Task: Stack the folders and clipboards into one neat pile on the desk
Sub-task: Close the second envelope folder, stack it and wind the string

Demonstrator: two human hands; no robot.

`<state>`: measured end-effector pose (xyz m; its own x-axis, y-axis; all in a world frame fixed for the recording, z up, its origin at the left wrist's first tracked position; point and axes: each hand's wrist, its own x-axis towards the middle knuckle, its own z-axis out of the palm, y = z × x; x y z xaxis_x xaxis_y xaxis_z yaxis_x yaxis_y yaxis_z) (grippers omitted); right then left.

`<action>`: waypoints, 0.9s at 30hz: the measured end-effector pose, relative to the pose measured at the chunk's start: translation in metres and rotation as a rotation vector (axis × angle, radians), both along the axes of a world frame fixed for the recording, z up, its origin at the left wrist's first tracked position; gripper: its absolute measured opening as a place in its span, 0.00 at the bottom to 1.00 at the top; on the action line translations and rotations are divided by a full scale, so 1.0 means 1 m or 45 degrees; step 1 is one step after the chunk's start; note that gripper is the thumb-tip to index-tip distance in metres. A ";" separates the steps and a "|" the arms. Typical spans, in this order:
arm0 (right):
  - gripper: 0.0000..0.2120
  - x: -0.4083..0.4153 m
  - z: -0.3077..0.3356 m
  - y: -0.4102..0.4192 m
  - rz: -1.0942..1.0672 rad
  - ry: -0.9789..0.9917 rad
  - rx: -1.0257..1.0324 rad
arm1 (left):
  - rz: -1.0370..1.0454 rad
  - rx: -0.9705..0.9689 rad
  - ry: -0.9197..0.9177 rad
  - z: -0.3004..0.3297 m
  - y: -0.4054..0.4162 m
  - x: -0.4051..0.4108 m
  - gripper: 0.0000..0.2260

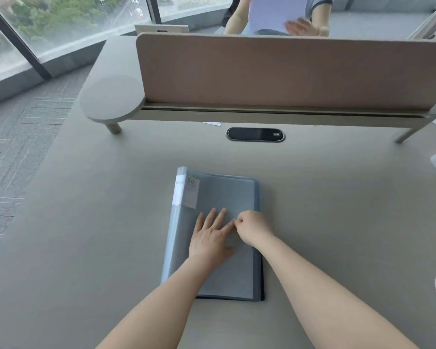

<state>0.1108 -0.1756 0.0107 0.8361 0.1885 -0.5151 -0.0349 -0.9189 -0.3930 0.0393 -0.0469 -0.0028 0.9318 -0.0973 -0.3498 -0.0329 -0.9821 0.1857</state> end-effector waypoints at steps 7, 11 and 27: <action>0.13 -0.025 0.008 -0.002 0.288 -0.090 -0.066 | 0.003 -0.031 -0.026 -0.001 0.002 -0.001 0.33; 0.12 -0.038 0.007 -0.015 0.236 -0.087 -0.027 | 0.003 -0.005 -0.011 0.000 0.002 -0.002 0.34; 0.13 -0.008 0.000 -0.045 -0.254 -0.100 -0.009 | 0.009 0.024 0.034 0.000 0.001 0.000 0.36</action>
<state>0.1033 -0.2206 0.0109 0.8942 0.0118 -0.4476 -0.1859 -0.8996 -0.3952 0.0392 -0.0460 -0.0028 0.9228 -0.0838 -0.3762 -0.0211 -0.9856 0.1676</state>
